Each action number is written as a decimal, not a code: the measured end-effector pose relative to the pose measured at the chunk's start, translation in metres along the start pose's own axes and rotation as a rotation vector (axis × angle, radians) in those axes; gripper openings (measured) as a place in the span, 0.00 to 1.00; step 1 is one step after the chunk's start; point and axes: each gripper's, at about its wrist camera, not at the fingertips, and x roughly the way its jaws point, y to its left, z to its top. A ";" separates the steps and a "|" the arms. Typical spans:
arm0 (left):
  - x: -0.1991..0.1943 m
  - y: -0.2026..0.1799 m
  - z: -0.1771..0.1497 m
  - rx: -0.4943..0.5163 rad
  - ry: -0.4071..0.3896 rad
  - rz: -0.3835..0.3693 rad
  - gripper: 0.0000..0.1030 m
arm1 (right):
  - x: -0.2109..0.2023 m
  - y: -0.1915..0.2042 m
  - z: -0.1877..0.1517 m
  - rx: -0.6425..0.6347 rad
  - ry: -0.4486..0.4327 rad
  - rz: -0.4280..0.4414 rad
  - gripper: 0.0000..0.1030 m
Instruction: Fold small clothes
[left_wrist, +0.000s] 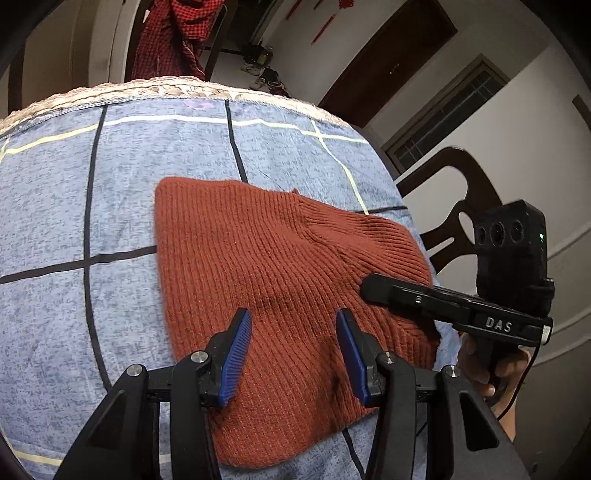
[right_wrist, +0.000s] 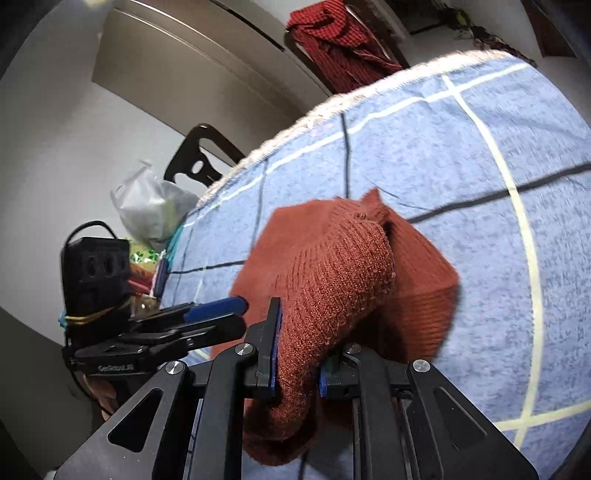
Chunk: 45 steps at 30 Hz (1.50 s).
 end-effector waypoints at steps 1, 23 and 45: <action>0.002 -0.001 -0.001 0.002 0.004 -0.001 0.49 | 0.002 -0.004 -0.001 0.004 0.005 -0.007 0.15; 0.003 -0.022 -0.009 0.108 -0.056 0.075 0.52 | -0.003 0.002 -0.021 -0.149 -0.101 -0.341 0.33; -0.007 -0.019 -0.047 0.169 -0.174 0.269 0.56 | 0.004 0.044 -0.085 -0.437 -0.209 -0.548 0.33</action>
